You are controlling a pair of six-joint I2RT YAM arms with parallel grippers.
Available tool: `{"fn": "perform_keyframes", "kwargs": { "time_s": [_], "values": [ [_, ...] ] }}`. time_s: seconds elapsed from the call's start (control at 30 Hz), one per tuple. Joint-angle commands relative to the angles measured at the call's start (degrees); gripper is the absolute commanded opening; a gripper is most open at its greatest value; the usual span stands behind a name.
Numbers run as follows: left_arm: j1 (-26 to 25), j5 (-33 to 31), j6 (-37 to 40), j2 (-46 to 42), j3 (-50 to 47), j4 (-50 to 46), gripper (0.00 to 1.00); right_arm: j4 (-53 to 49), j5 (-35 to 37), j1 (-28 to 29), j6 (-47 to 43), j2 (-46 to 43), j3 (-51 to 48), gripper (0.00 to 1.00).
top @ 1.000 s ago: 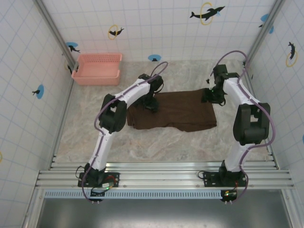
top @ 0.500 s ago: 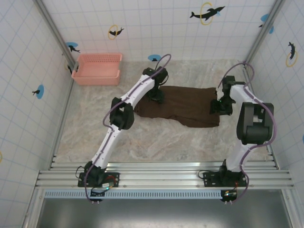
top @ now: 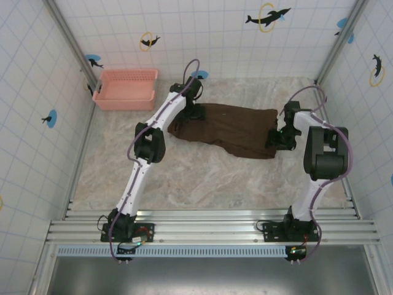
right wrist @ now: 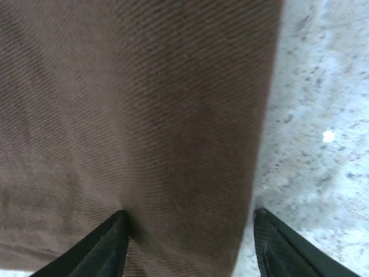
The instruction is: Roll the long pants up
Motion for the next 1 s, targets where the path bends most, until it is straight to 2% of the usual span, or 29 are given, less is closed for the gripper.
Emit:
{"fn": "perform_keyframes", "kwargs": {
  "time_s": [0.0, 0.07, 0.1, 0.2, 0.3, 0.5, 0.7, 0.83, 0.97],
  "values": [
    [-0.2, 6.8, -1.3, 5.2, -0.6, 2.6, 0.97, 3.6, -3.0, 1.0, 3.0, 3.5, 0.7, 0.49],
    [-0.2, 7.6, -1.3, 5.4, -0.3, 3.1, 0.97, 2.9, -5.6, 1.6, 2.6, 4.2, 1.1, 0.29],
    [-0.3, 6.4, -1.2, 5.6, 0.4, 2.9, 0.97, 2.6, -6.1, 2.0, 2.4, 3.7, 0.4, 0.24],
    [-0.4, 4.7, -0.7, 7.1, 4.5, 1.1, 0.98, 1.2, -9.0, 2.9, 2.4, 1.3, -2.5, 0.16],
    [-0.1, 5.8, -3.1, 7.2, 3.9, 3.8, 0.97, -1.8, -12.1, 5.5, 2.6, -2.3, -5.9, 0.13],
    [0.7, 10.7, -11.3, 9.2, 3.7, 11.1, 0.97, -7.9, -15.1, 15.2, 4.5, -8.4, -9.0, 0.13],
    [1.4, 15.7, -19.3, 11.1, 3.7, 20.6, 0.97, -7.7, -17.2, 23.5, 10.5, -9.8, -11.8, 0.16],
    [1.7, 23.6, -26.7, 15.2, 4.9, 27.2, 0.97, -7.1, -23.1, 27.7, 14.0, -8.1, -11.2, 0.27],
    [1.7, 23.6, -24.2, 15.4, 4.6, 26.3, 0.97, -8.8, -27.6, 32.0, 14.2, -6.1, -4.8, 0.38]
  ]
}}
